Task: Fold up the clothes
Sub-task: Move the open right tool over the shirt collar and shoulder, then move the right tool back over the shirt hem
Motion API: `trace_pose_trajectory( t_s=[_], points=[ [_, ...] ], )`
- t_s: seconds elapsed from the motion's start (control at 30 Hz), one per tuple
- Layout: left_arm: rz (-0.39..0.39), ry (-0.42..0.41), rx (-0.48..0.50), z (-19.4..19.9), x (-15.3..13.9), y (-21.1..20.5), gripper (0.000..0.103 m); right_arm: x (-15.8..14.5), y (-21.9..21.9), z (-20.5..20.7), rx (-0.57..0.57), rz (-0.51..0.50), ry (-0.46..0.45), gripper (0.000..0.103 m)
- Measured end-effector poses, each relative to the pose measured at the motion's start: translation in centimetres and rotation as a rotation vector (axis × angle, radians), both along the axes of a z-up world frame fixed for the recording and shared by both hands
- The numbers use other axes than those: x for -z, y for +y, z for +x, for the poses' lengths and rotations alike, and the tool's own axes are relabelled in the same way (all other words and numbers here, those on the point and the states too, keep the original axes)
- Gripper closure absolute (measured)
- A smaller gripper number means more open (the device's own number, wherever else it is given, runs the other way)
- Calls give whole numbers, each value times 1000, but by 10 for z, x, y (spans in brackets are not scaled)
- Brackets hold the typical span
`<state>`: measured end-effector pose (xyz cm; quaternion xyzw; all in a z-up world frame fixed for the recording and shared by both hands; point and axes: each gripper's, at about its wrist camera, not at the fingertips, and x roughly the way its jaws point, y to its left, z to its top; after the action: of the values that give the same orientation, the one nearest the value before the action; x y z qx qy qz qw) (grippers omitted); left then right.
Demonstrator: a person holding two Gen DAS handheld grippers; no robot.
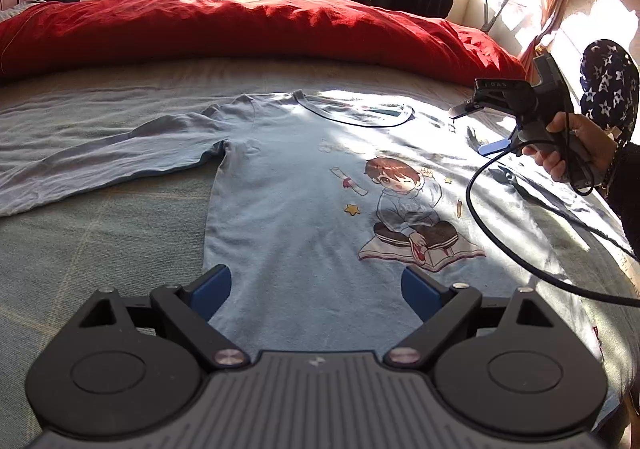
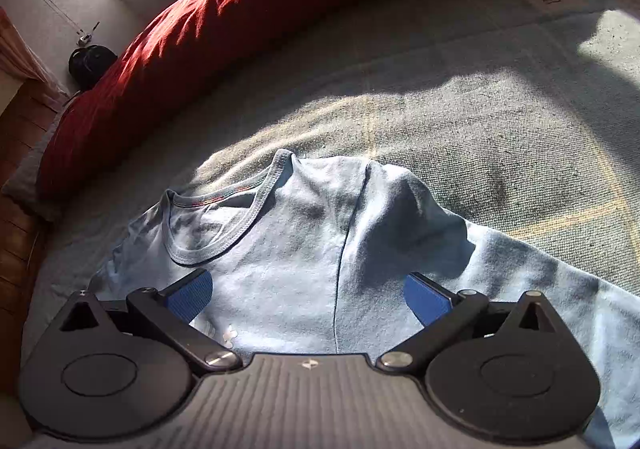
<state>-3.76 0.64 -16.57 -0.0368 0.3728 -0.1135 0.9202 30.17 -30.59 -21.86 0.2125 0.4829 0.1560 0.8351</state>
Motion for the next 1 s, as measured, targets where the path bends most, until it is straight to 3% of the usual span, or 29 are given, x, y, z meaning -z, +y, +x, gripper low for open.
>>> trace_pose_trajectory(
  t_s=[0.07, 0.17, 0.23, 0.37, 0.57, 0.67, 0.8, 0.9, 1.0],
  points=[
    [5, 17, 1, -3, 1, -1, 11, 8, -1, 4, 22, -23, -8, 0],
    [11, 20, 5, -11, -1, 0, 11, -8, -5, -4, 81, -51, -31, 0],
    [8, 22, 6, -16, -3, 1, 11, -27, -1, -20, 25, -57, -50, 0],
    [49, 31, 19, -27, -2, -4, 11, -61, 10, -75, -99, -84, -84, 0],
    [166, 41, 67, -47, 9, -19, 11, -78, 31, -185, -228, -211, -122, 0],
    [183, 55, 107, -59, 14, -21, 11, -69, 45, -240, -277, -310, -168, 0],
    [137, 98, 117, -72, 22, -16, 11, -47, 67, -300, -337, -402, -200, 0],
    [107, 113, 133, -84, 27, -13, 11, -25, 85, -333, -366, -400, -200, 0],
    [101, 124, 150, -97, 30, -11, 9, -4, 91, -346, -326, -397, -174, 0]
  ],
)
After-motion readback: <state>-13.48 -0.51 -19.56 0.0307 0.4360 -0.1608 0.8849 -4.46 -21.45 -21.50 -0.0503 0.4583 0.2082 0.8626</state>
